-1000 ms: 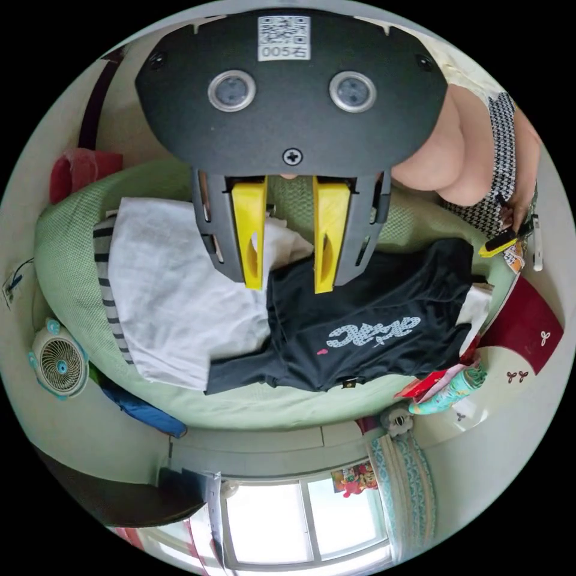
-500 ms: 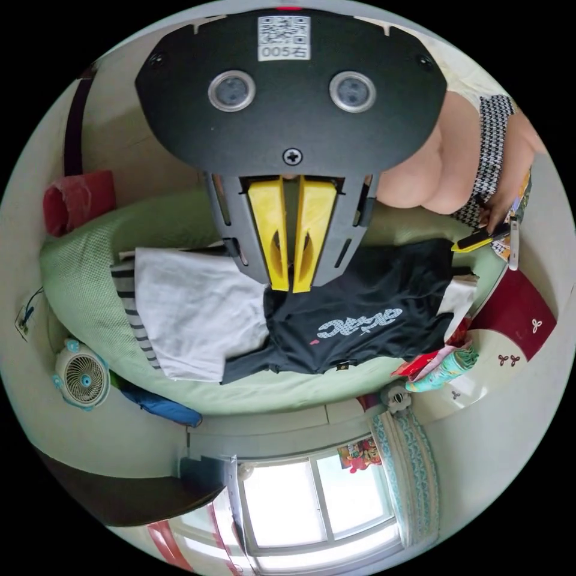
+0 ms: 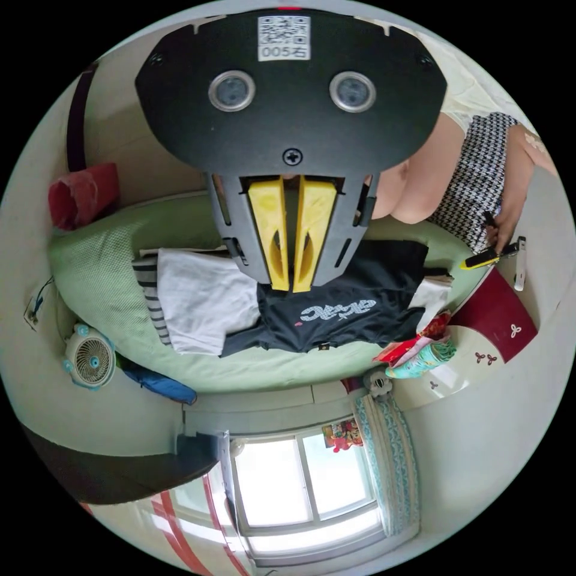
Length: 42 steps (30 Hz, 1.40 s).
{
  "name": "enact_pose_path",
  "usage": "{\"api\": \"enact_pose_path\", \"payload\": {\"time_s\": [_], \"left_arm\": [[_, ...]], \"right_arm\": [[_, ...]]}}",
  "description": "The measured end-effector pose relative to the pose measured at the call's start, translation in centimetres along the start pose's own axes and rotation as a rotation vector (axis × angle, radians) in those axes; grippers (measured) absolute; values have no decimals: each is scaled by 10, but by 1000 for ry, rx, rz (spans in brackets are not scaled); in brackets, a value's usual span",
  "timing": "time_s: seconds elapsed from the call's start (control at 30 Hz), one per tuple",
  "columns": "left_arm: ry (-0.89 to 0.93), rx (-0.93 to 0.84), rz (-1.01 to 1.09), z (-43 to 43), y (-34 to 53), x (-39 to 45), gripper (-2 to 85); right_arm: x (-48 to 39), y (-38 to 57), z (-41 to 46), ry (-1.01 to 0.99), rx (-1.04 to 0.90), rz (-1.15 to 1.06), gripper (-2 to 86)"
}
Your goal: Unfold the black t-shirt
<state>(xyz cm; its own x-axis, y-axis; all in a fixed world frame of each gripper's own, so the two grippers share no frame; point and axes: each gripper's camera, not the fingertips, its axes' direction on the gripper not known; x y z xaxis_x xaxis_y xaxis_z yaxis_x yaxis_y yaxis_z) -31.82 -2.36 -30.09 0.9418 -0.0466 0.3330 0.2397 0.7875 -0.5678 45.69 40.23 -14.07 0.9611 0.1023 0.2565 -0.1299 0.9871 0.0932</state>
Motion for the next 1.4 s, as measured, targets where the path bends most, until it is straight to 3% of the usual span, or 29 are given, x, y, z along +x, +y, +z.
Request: {"api": "enact_pose_path", "payload": {"time_s": [0.3,0.57,0.63,0.87,1.07,1.2,1.4], "left_arm": [[56,-32,-21,72,18,8,136],[-59,-118,7,107,10,23,106],[-44,-127,35,97,11,32,35],[111,-30,54,22,8,42,8],[235,86,58,-97,18,40,4],[261,-20,21,-127,59,43,2],[136,-215,-169,-79,122,38,0]], "right_arm": [[-10,18,1,-4,-59,36,-16],[-17,21,-3,-15,-57,64,-16],[-20,23,-3,-8,-57,58,-16],[-27,19,-20,-21,-23,42,-16],[-17,9,-71,-77,20,53,-17],[-9,23,-89,-86,-44,74,-16],[4,70,-48,-23,-260,154,-12]]}}
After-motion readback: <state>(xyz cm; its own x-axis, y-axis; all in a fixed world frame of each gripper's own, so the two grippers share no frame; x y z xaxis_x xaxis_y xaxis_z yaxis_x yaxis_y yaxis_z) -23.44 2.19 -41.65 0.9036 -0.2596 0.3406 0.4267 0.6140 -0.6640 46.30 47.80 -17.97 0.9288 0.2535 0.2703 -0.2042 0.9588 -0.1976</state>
